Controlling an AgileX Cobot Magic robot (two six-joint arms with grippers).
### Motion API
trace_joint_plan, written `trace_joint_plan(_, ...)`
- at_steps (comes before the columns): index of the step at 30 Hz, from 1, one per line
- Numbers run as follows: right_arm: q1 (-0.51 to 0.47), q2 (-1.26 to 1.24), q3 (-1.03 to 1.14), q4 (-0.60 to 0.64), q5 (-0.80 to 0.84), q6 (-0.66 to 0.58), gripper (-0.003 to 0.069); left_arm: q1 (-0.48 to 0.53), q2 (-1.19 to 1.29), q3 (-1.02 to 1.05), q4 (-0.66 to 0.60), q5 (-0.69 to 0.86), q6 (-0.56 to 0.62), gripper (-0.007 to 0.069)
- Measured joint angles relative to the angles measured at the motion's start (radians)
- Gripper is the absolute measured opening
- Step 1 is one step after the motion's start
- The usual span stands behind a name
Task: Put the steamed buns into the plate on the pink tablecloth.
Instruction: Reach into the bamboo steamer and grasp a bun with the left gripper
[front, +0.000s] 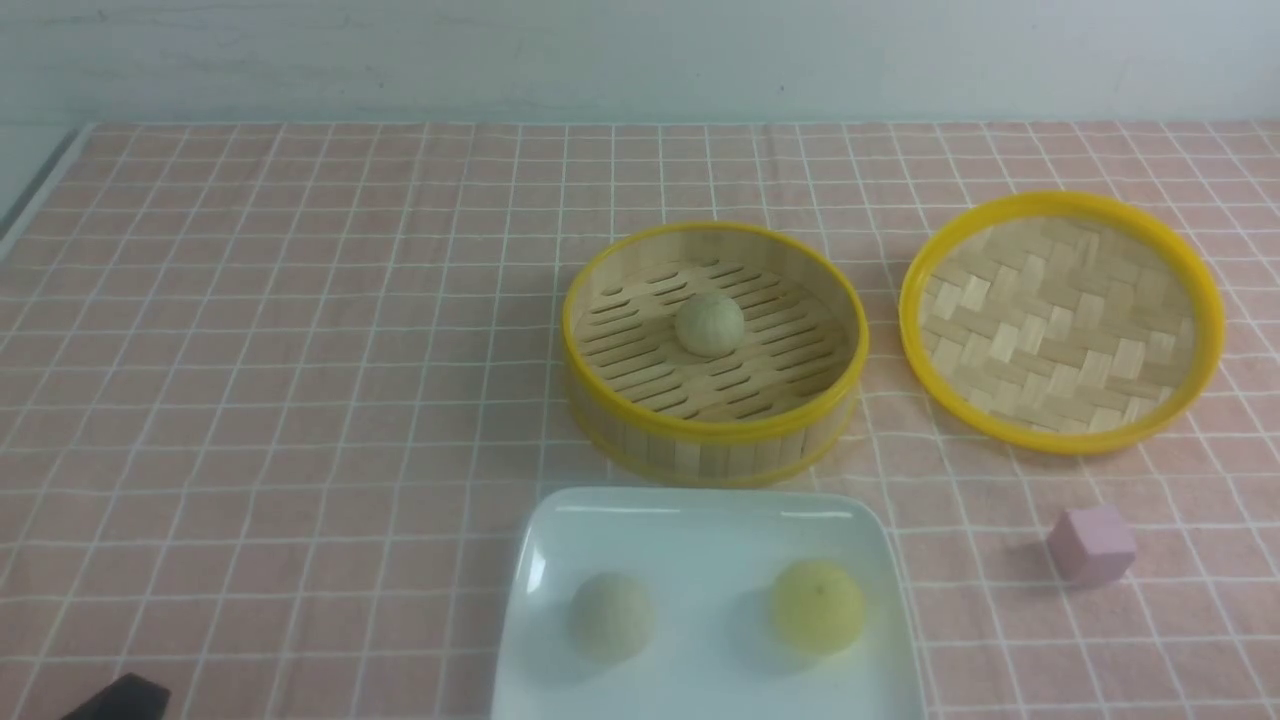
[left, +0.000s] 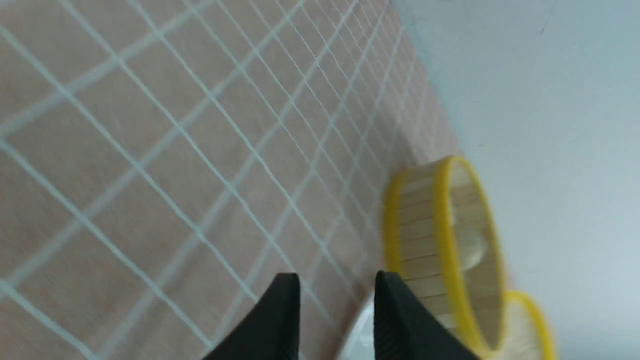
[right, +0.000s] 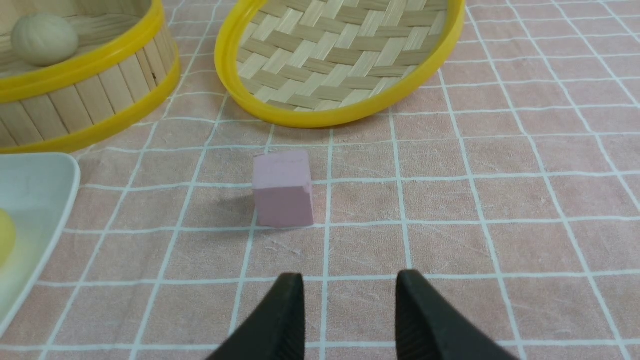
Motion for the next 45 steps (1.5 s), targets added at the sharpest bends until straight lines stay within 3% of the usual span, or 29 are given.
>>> trace_joint_plan(6, 0.0, 0.0, 0.0, 0.0, -0.001, 0.0, 0.0239, 0.0, 0.0, 0.003, -0.051, 0.0, -0.027, 0.024)
trace_joint_plan(10, 0.0, 0.0, 0.0, 0.0, -0.001, 0.0, 0.0239, 0.0, 0.0, -0.007, -0.045, 0.064, 0.102, 0.0204)
trace_joint_plan(14, 0.0, 0.0, 0.0, -0.001, -0.001, 0.0, 0.0239, 0.0, 0.042, -0.189, -0.015, 0.254, 0.233, 0.0045)
trace_joint_plan(16, 0.0, 0.0, 0.0, -0.001, -0.001, 0.0, 0.0239, 0.0, 0.156, -0.304, 0.034, 0.401, 0.252, 0.0008)
trace_joint_plan(17, 0.0, 0.0, 0.0, -0.001, -0.001, 0.0, 0.0239, 0.0, 0.17, -0.314, 0.038, 0.401, 0.254, 0.0008)
trace_joint_plan(19, 0.0, 0.0, 0.0, 0.0, -0.001, 0.0, 0.0239, 0.0, 0.351, -0.416, 0.091, 0.623, 0.279, -0.0001)
trace_joint_plan(20, 0.0, 0.0, 0.0, 0.0, -0.001, 0.0, 0.0239, 0.0, 0.367, -0.428, 0.094, 0.66, 0.288, -0.0001)
trace_joint_plan(22, 0.0, 0.0, 0.0, 0.0, -0.001, 0.0, 0.0239, 0.0, 0.574, -0.489, 0.126, 0.83, 0.389, -0.0001)
trace_joint_plan(24, 0.0, 0.0, 0.0, 0.0, -0.001, 0.0, 0.0239, 0.0, 0.695, -0.535, 0.1, 0.861, 0.506, -0.0001)
trace_joint_plan(27, 0.0, 0.0, 0.0, 0.0, -0.001, 0.0, 0.0239, 0.001, 0.813, -0.597, -0.042, 0.849, 0.693, 0.0006)
trace_joint_plan(29, 0.0, 0.0, 0.0, 0.0, -0.001, 0.0, 0.0239, 0.001, 0.916, -0.667, -0.224, 0.819, 0.856, 0.0012)
trace_joint_plan(32, 0.0, 0.0, 0.0, 0.0, -0.001, 0.0, 0.0239, -0.006, 1.012, -0.725, -0.294, 0.778, 0.927, 0.0023)
trace_joint_plan(35, 0.0, 0.0, 0.0, 0.0, -0.001, 0.0, 0.0239, -0.047, 1.097, -0.778, -0.285, 0.722, 0.934, 0.005)
trace_joint_plan(41, 0.0, 0.0, 0.0, 0.0, -0.001, 0.0, 0.0239, -0.285, 1.339, -1.024, -0.095, 0.601, 0.796, 0.0209)
trace_joint_plan(45, 0.0, 0.0, 0.0, 0.0, -0.001, 0.0, 0.0239, -0.37, 1.524, -1.221, 0.079, 0.581, 0.685, 0.0335)
